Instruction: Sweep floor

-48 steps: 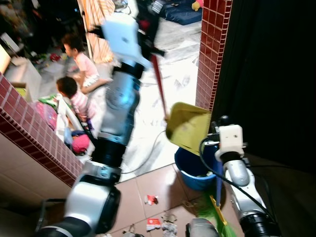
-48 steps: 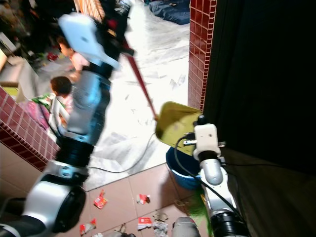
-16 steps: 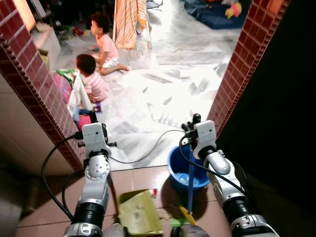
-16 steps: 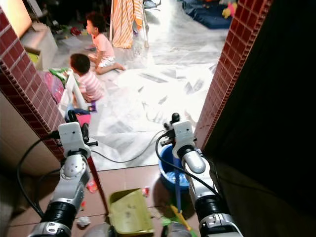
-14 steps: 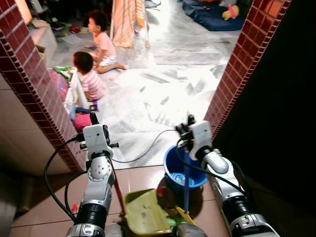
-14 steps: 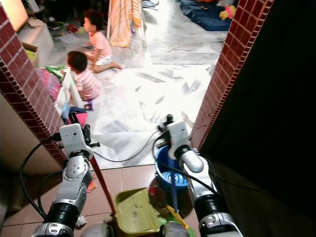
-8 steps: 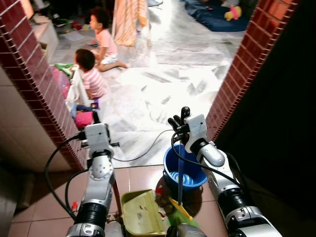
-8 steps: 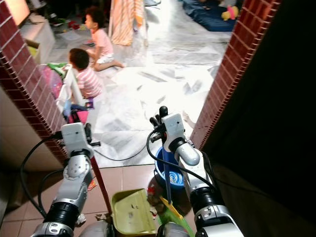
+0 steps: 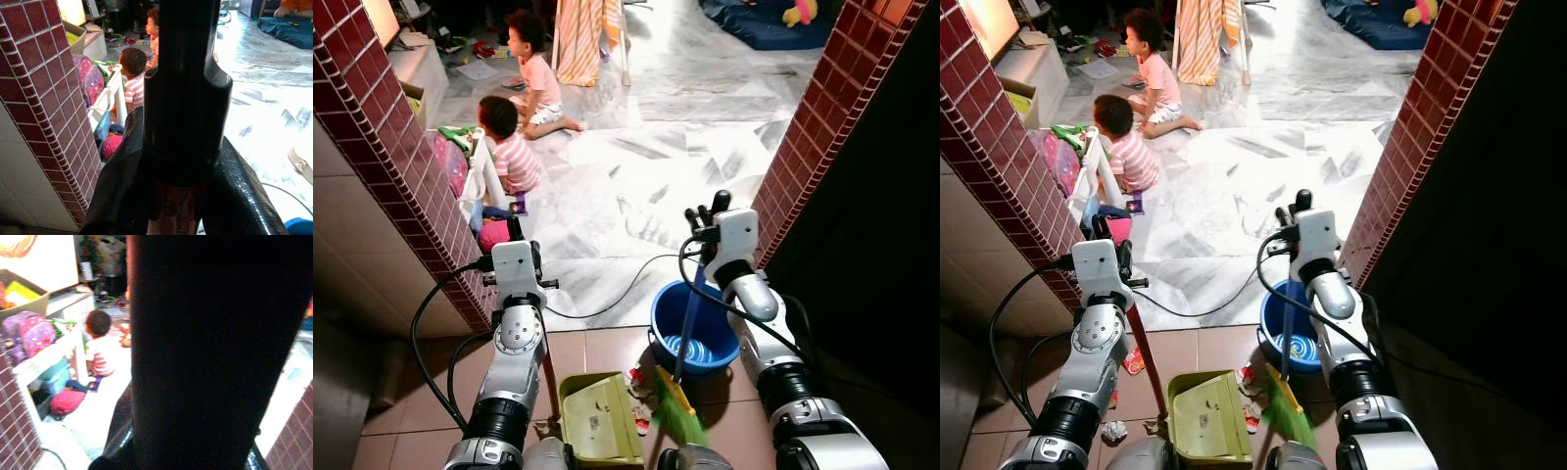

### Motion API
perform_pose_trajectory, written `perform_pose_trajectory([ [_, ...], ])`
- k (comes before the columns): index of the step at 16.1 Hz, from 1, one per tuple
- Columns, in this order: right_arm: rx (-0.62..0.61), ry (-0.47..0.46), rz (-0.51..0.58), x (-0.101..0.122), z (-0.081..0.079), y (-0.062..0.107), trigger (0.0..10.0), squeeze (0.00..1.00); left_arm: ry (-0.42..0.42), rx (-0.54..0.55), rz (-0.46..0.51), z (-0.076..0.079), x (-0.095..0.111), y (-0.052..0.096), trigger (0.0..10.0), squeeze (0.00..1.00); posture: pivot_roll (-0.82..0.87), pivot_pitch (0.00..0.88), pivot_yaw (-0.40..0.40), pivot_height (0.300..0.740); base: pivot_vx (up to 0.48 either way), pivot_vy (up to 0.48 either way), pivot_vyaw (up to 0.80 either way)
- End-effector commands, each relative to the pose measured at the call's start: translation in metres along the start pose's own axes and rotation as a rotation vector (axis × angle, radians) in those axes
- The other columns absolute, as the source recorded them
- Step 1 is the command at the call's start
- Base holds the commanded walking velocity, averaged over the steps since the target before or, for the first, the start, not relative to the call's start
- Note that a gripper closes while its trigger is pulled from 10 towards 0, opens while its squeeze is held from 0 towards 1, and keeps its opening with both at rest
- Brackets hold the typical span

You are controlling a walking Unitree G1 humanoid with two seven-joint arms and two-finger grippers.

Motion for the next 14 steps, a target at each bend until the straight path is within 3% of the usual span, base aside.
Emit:
perform_pose_trajectory([
  [1,-0.019,0.095,0.095,0.02,0.012,-0.005,10.0,0.0,-0.013,-0.02,0.002,0.001,0.002,-0.001,10.0,0.0,-0.08,0.0,0.035,0.74,0.0,0.0,0.0],
  [3,-0.02,0.089,0.083,0.016,0.011,-0.002,10.0,0.0,-0.014,-0.028,-0.005,0.002,-0.001,0.001,10.0,0.0,-0.08,0.0,0.043,0.74,0.0,0.0,0.0],
  [8,0.14,-0.015,0.006,-0.011,-0.021,0.035,10.0,0.0,-0.006,-0.06,0.019,-0.002,0.007,0.004,10.0,0.0,-0.09,0.0,0.059,0.74,0.0,0.0,0.0],
  [11,0.138,-0.016,-0.022,-0.02,-0.024,0.048,10.0,0.0,-0.009,-0.078,0.014,-0.001,0.006,0.007,10.0,0.0,-0.1,0.0,0.066,0.74,0.0,0.0,0.0],
  [14,0.135,-0.01,-0.025,-0.015,-0.024,0.049,10.0,0.0,-0.01,-0.099,0.022,0.004,0.011,0.005,10.0,0.0,-0.11,0.0,0.074,0.74,-0.244,0.0,0.0],
])
Point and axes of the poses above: a point about 5 cm out from each wrist's last joint towards the gripper, its own y axis pointing back from the gripper into the wrist, its own x axis along the axis of the wrist's last joint, z = x × y, the point moved 1 cm from there along -y, pointing out of the wrist towards the gripper, and after that the axes turned 2 degrees about -y, right-handed, at the moved point
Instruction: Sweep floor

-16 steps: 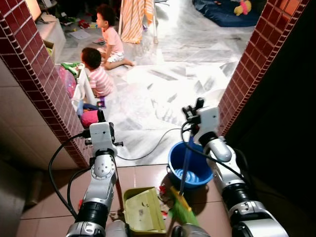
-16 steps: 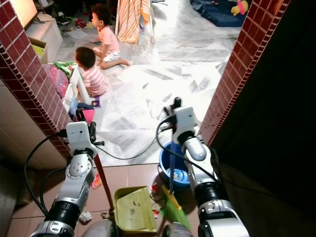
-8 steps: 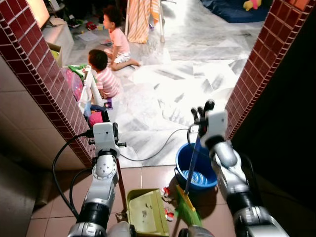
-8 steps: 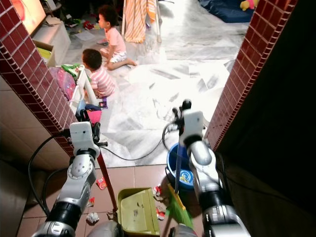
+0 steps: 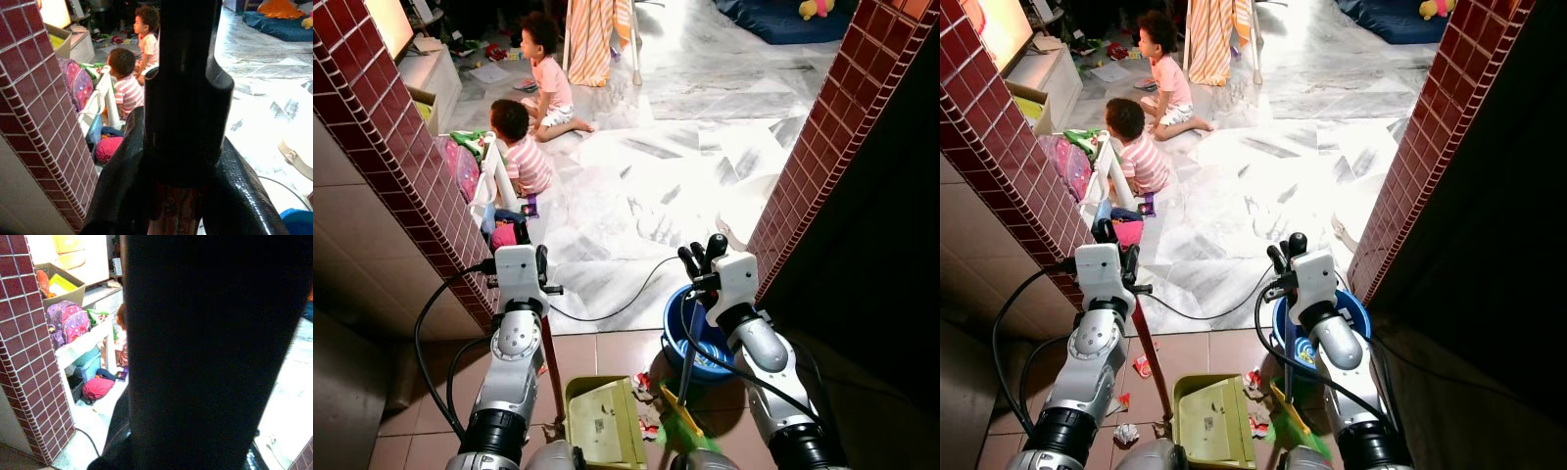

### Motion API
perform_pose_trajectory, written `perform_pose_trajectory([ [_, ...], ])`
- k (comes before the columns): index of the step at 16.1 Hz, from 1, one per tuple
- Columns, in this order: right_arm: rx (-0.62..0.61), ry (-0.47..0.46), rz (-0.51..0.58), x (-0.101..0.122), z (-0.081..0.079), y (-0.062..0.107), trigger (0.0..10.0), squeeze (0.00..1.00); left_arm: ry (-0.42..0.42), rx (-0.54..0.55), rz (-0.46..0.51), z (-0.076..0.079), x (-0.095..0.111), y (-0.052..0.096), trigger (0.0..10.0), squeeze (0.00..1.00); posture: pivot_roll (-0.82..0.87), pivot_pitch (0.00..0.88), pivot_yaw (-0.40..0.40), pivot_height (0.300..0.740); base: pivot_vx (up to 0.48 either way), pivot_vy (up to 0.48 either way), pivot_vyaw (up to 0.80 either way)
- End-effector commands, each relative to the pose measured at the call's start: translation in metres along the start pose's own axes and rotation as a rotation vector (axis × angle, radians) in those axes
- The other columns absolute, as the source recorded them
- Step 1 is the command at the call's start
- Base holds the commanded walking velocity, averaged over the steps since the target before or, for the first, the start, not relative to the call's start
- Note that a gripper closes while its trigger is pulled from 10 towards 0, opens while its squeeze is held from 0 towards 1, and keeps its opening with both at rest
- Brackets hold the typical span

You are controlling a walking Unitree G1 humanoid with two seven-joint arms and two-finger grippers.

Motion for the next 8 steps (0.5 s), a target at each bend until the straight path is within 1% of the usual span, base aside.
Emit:
perform_pose_trajectory([
  [1,0.01,0.003,-0.002,0.002,-0.002,-0.002,10.0,0.0,-0.016,-0.017,0.03,0.001,0.009,-0.003,10.0,0.0,-0.11,0.0,0.074,0.74,-0.244,0.0,0.0],
  [3,0.007,0.006,0.001,0.004,-0.001,-0.003,10.0,0.0,-0.013,-0.019,0.046,0.001,0.015,-0.004,10.0,0.0,-0.11,0.0,0.074,0.74,-0.253,0.0,0.0],
  [5,0.014,0.023,0.008,0.007,-0.001,-0.004,10.0,0.0,0.0,-0.021,0.077,0.002,0.025,-0.006,10.0,0.0,-0.1,0.0,0.071,0.74,-0.276,0.0,0.0],
  [8,0.02,0.042,0.01,0.008,-0.003,-0.003,10.0,0.0,0.003,-0.025,0.088,0.002,0.03,-0.008,10.0,0.0,-0.1,0.0,0.069,0.74,-0.303,0.0,0.0],
])
Point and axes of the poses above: a point about 5 cm out from each wrist's last joint towards the gripper, its own y axis pointing back from the gripper into the wrist, its own x axis along the axis of the wrist's last joint, z = x × y, the point moved 1 cm from there along -y, pointing out of the wrist towards the gripper, and after that the axes turned 2 degrees about -y, right-handed, at the moved point
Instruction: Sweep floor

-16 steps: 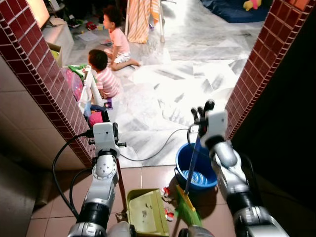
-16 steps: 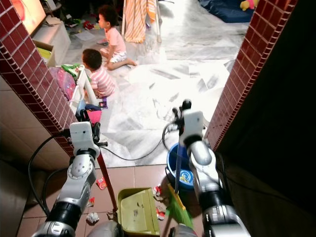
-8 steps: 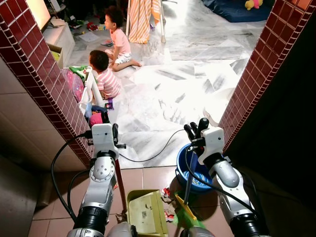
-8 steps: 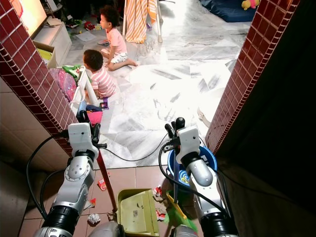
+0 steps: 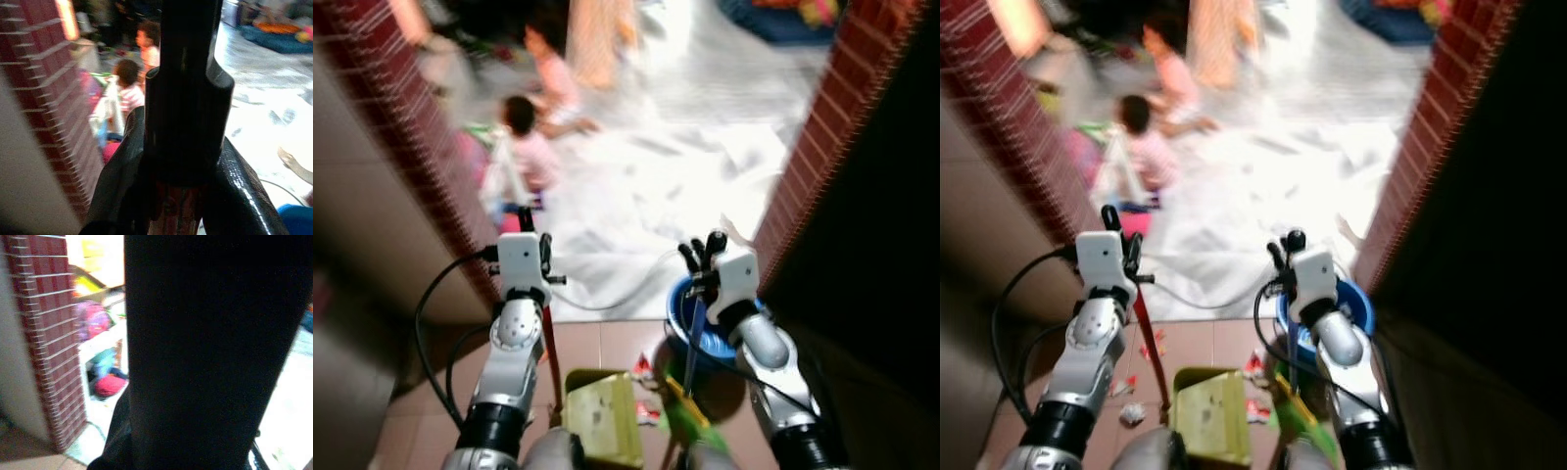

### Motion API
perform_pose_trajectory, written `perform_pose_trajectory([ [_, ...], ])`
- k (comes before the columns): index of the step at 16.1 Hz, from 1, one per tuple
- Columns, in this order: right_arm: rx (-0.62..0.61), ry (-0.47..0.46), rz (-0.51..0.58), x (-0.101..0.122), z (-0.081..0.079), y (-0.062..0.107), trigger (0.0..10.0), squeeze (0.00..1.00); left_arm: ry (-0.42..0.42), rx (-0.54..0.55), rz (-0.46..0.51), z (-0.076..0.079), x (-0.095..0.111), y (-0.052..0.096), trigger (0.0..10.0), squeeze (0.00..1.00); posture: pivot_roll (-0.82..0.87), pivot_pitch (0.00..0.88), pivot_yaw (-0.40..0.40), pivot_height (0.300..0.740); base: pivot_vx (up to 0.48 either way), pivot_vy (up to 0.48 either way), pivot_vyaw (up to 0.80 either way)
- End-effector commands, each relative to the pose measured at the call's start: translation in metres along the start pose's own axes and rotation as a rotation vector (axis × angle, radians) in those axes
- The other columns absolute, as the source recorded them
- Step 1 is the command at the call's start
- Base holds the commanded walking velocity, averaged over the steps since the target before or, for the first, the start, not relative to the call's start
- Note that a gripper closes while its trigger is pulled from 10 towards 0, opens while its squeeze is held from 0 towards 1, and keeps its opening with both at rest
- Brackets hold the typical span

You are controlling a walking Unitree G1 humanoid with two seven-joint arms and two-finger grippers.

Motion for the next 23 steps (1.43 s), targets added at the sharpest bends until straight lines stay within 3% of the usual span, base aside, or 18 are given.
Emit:
perform_pose_trajectory([
  [1,-0.002,0.035,0.014,0.003,-0.002,0.0,10.0,0.0,-0.004,-0.001,0.042,-0.001,0.012,-0.004,10.0,0.0,-0.11,0.0,0.07,0.74,-0.266,0.0,0.0],
  [5,-0.075,0.109,0.037,0.009,0.008,-0.003,10.0,0.0,-0.003,-0.007,0.076,0.0,0.024,-0.007,10.0,0.0,-0.1,0.0,0.07,0.74,-0.193,0.0,0.0],
  [16,-0.092,0.15,0.036,0.007,0.006,-0.004,10.0,0.0,0.006,-0.007,0.121,-0.001,0.044,-0.011,10.0,0.0,-0.1,0.0,0.076,0.74,0.0,0.0,0.0],
  [23,-0.094,0.157,0.028,0.006,0.007,-0.007,10.0,0.0,0.016,-0.01,0.11,0.001,0.044,-0.012,10.0,0.0,-0.11,0.0,0.074,0.74,-0.32,0.0,0.0],
])
Point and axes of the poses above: a point about 5 cm out from each wrist's last joint towards the gripper, its own y axis pointing back from the gripper into the wrist, its own x axis along the axis of the wrist's last joint, z = x × y, the point moved 1 cm from there along -y, pointing out of the wrist towards the gripper, and after that the axes turned 2 degrees about -y, right-handed, at the moved point
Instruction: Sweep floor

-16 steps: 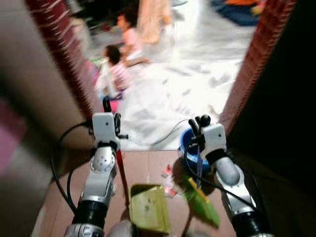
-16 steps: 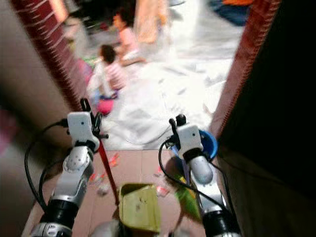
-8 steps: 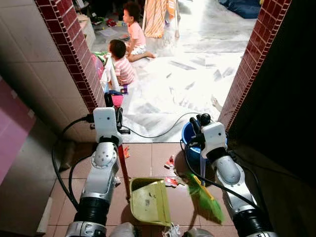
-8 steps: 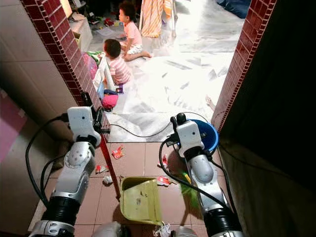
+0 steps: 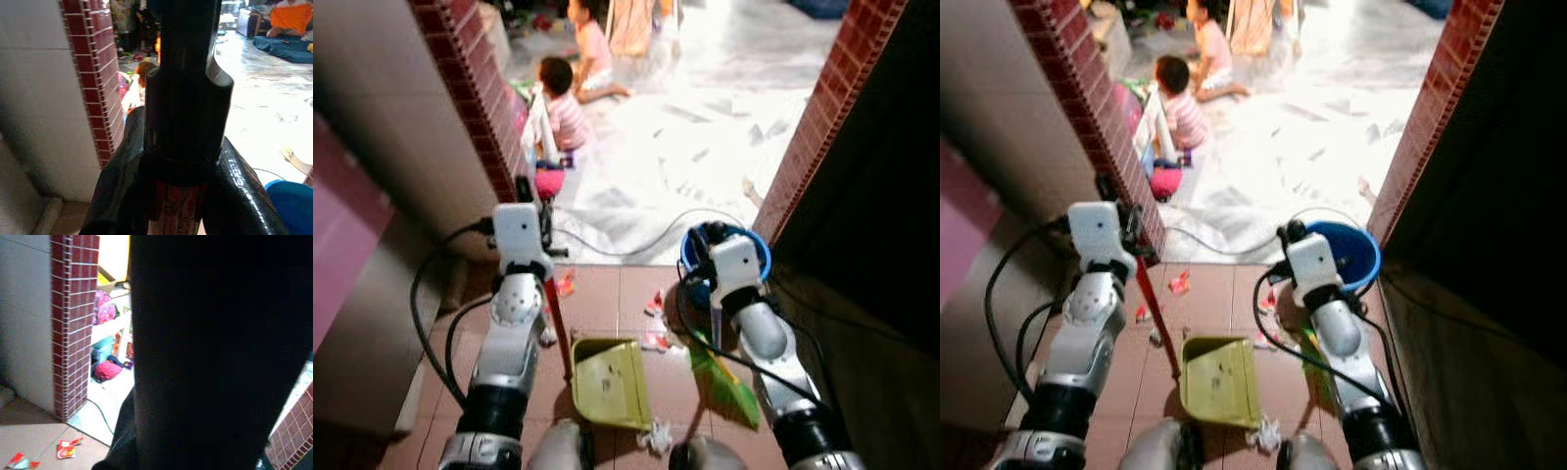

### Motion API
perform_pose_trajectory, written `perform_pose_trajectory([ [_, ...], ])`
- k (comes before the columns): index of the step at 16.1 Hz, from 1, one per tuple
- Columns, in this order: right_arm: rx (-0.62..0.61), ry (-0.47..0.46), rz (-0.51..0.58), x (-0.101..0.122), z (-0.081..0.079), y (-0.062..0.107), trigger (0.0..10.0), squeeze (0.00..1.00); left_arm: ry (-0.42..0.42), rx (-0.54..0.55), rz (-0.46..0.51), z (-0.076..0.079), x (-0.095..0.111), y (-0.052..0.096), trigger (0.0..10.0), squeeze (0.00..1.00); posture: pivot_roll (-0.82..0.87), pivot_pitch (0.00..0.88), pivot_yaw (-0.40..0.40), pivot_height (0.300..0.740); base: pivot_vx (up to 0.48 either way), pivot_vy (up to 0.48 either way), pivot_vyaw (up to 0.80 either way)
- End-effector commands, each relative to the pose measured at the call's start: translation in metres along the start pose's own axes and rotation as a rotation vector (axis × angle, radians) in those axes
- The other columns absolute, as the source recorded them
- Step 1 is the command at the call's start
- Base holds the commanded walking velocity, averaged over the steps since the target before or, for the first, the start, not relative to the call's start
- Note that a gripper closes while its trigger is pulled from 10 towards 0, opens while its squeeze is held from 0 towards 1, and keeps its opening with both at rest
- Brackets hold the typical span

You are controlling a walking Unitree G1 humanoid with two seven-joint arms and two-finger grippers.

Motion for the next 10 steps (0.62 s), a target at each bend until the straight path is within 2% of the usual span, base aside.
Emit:
perform_pose_trajectory([
  [1,-0.004,0.001,-0.003,-0.0007,0.0001,-0.0003,10.0,0.0,-0.001,-0.004,0.045,0.0002,0.0118,-0.0023,10.0,0.0,-0.11,0.0,0.074,0.74,-0.311,0.0,0.0],
  [8,-0.007,0.002,-0.016,-0.0037,0.0004,-0.0006,10.0,0.0,0.001,-0.005,0.045,0.0002,0.0121,-0.0038,10.0,0.0,-0.11,0.0,0.079,0.74,-0.28,0.0,0.0],
  [10,-0.015,0.009,-0.019,-0.004,0.0026,-0.0018,10.0,0.0,-0.029,0.014,0.058,-0.0035,0.0127,-0.0038,10.0,0.0,-0.11,0.0,0.08,0.74,0.0,0.0,0.0],
])
Point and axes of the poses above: a point about 5 cm out from each wrist's last joint towards the gripper, its own y axis pointing back from the gripper into the wrist, its own x axis along the axis of the wrist's last joint, z = x × y, the point moved 1 cm from there along -y, pointing out of the wrist towards the gripper, and after that the axes turned 2 degrees about -y, right-handed, at the moved point
